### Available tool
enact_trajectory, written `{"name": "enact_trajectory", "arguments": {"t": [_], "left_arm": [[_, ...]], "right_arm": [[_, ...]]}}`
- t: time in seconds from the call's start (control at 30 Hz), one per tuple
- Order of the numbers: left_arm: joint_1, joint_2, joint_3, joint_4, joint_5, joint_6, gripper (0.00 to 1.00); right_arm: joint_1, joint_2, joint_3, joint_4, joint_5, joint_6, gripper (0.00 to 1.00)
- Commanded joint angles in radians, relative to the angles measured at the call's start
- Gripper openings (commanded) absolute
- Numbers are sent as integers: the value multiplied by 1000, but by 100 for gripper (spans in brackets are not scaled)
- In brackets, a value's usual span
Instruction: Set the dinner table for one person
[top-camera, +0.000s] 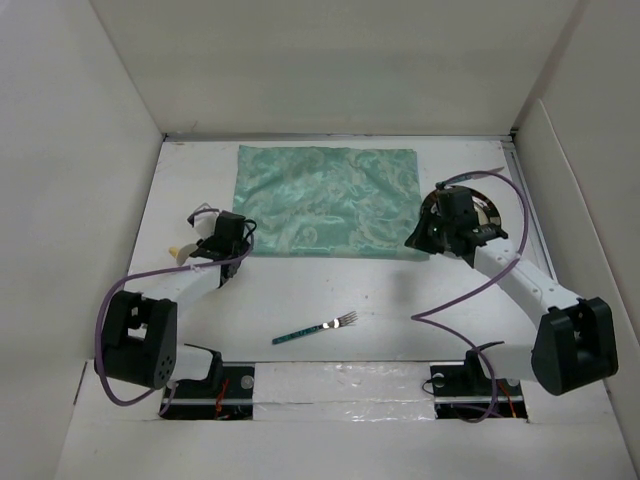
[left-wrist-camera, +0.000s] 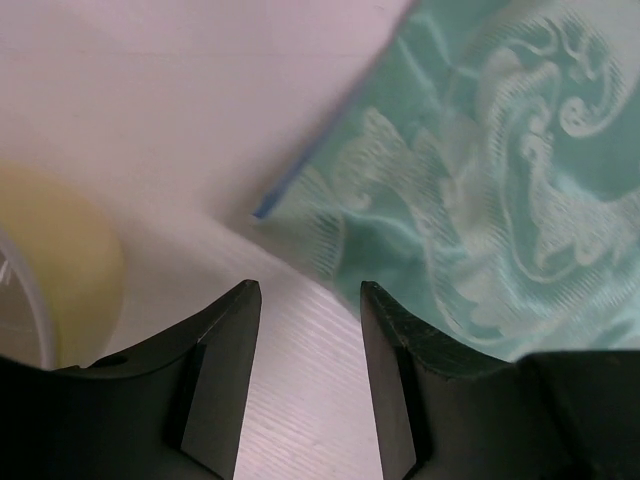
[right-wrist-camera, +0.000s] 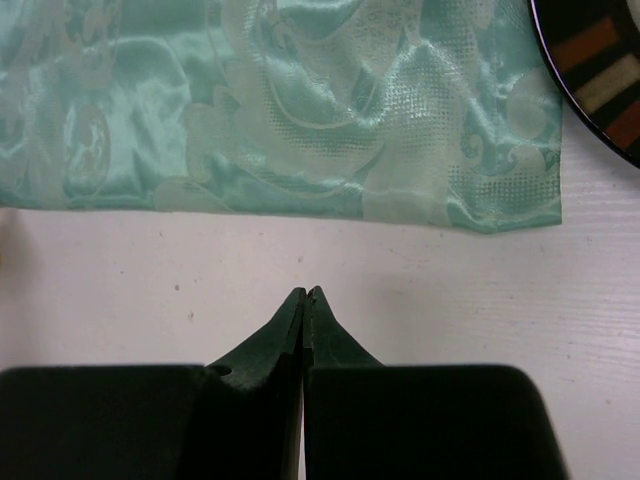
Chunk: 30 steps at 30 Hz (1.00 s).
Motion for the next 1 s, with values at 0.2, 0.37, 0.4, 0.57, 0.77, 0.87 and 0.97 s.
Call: {"name": "enact_trajectory", "arguments": {"t": [0.2,0.37,0.4,0.57,0.77,0.87,0.97], "left_arm": [[52,-2,72,-94,4,19,47],[52,70,92,-77,100,-4,56],[52,81,93,-74,106,-10,58],[52,145,119,-53,141,-27,62],[52,197,135,-46,133,-68,53],[52,216,145,-48,137,-68,40],[52,217,148,-62,132,-73,21]], "right_arm": [[6,42,-20,-3,114,11,34],[-6,82,-48,5,208,67,56],[-23,98,-50,8,208,84,57],[-78,155,-47,45,196,129,58],[-119,201,-62,92,170,196,54],[-119,221,-62,99,162,210,49],[-119,234,-47,97,165,225,37]]}}
